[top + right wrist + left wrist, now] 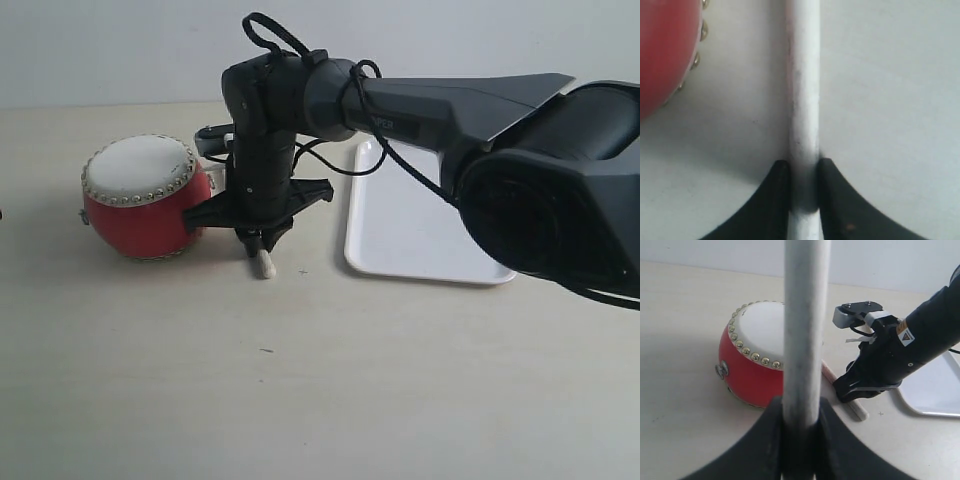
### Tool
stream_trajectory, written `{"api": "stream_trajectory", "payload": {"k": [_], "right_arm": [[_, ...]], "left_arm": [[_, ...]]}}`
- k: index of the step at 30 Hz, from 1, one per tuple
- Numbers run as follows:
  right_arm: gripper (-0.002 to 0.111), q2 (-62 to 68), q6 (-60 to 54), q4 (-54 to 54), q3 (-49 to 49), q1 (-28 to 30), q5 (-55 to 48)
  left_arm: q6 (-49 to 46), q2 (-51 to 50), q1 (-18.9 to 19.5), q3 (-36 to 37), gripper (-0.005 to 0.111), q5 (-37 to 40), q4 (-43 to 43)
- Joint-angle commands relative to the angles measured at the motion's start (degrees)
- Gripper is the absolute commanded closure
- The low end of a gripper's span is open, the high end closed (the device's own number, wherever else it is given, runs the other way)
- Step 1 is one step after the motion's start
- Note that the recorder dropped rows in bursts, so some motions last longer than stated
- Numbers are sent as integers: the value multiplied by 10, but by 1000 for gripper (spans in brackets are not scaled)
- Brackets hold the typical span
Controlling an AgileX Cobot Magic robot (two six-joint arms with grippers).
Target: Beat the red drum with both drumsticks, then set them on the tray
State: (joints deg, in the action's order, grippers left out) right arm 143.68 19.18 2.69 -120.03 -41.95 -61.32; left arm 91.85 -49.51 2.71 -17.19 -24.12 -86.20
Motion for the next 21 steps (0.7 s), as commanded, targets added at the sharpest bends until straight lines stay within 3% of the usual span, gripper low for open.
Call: {"api": "stream_trajectory", "payload": {"k": [1,8,14,21], "right_arm": [[108,3,21,-1,1,0,-3],[108,-19,45,-17,1,0,-10],[108,-99,38,-99,1,1,-66],[108,-195,-130,-116,1,1,-86]], "left_arm": [[3,5,2,-3,107,-1,-2],[3,5,2,-3,107,-1,-3],[2,5,2,-3,107,-1,-6],[16,5,2,-37,107,-13,-10]]}}
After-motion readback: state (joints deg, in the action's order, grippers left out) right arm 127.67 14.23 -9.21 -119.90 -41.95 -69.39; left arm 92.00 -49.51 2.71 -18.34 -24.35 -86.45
